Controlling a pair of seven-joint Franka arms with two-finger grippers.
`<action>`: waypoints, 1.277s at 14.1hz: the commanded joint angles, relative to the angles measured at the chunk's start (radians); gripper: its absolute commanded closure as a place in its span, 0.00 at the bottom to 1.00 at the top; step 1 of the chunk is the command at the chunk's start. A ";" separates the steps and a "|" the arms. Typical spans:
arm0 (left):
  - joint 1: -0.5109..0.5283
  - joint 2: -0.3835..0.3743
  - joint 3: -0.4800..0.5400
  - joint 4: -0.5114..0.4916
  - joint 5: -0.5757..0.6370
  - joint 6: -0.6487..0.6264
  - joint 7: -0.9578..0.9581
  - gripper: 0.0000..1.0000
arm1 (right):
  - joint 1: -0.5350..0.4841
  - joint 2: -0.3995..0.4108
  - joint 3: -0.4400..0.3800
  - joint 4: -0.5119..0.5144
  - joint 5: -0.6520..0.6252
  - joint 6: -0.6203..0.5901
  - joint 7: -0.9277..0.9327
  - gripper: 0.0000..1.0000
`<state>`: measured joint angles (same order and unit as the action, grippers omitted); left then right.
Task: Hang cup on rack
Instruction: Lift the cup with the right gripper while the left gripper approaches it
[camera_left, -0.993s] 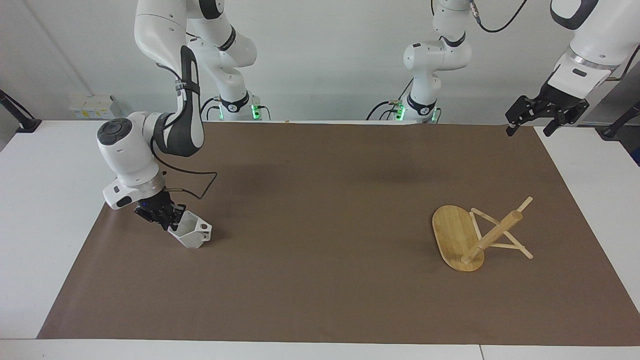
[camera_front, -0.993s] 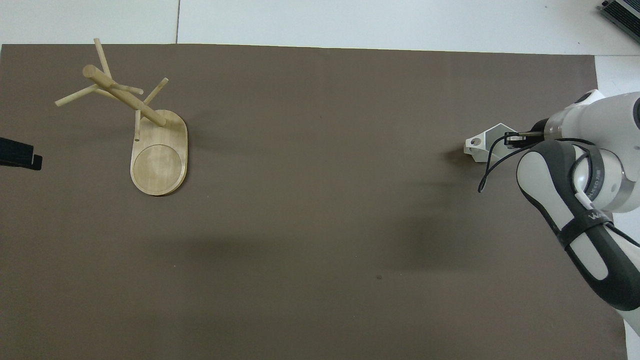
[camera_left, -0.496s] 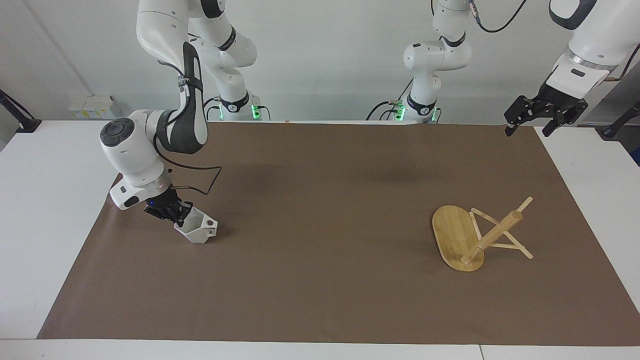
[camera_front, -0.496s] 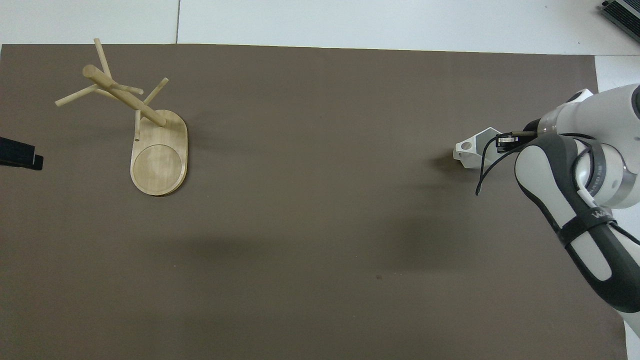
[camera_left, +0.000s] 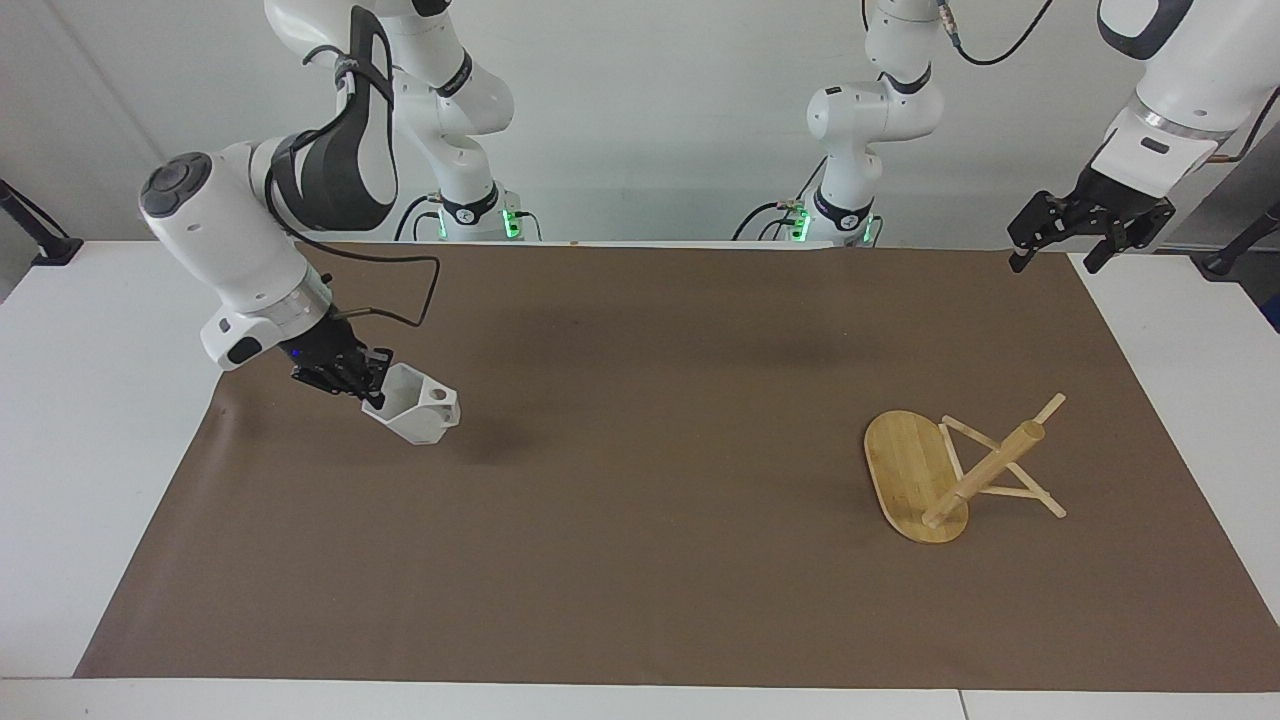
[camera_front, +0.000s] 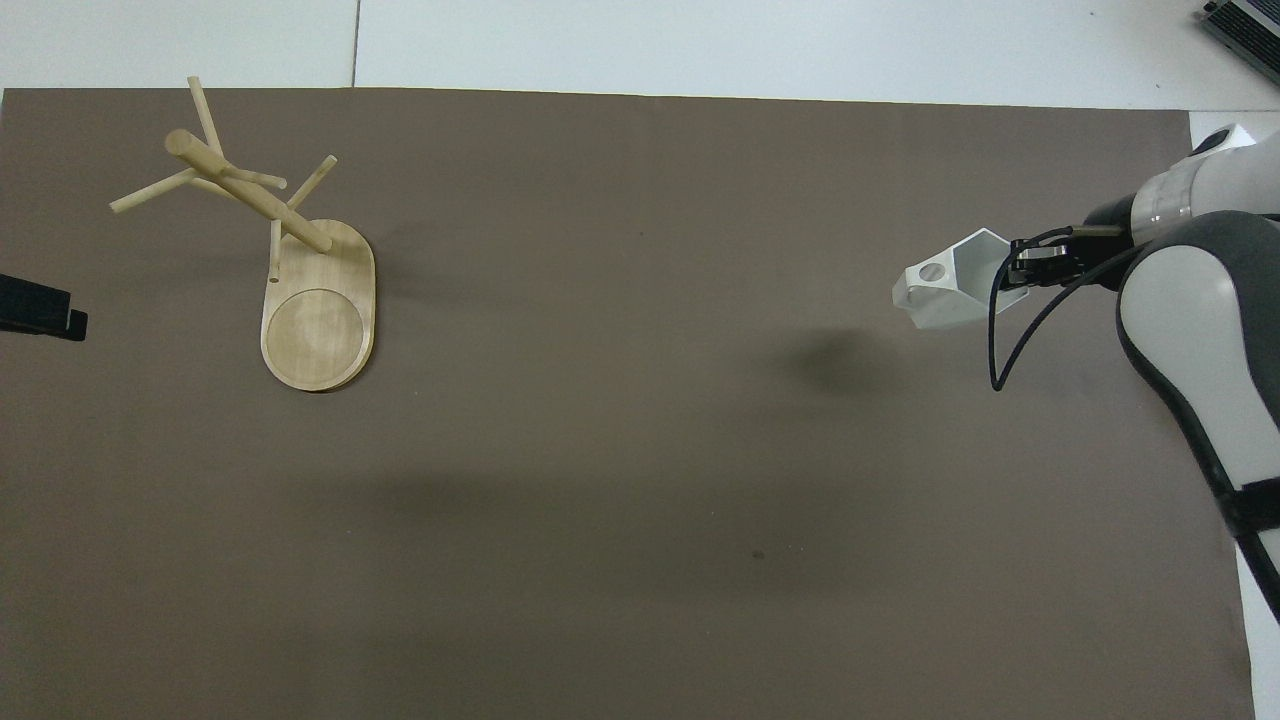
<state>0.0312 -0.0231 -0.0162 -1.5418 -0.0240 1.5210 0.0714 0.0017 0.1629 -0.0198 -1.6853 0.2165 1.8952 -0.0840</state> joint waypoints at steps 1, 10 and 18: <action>-0.011 -0.027 0.001 -0.031 0.006 -0.025 -0.002 0.00 | -0.006 -0.066 0.061 0.033 0.065 -0.060 0.007 1.00; -0.011 -0.035 -0.019 -0.055 -0.118 -0.001 0.251 0.00 | -0.006 -0.091 0.205 0.087 0.385 -0.049 0.091 1.00; -0.031 -0.109 -0.019 -0.218 -0.385 0.169 0.715 0.00 | -0.006 -0.037 0.340 0.075 0.544 0.174 0.223 1.00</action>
<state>0.0238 -0.0703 -0.0469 -1.6667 -0.3550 1.6278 0.6616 0.0082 0.0966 0.2870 -1.6132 0.7041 2.0167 0.0936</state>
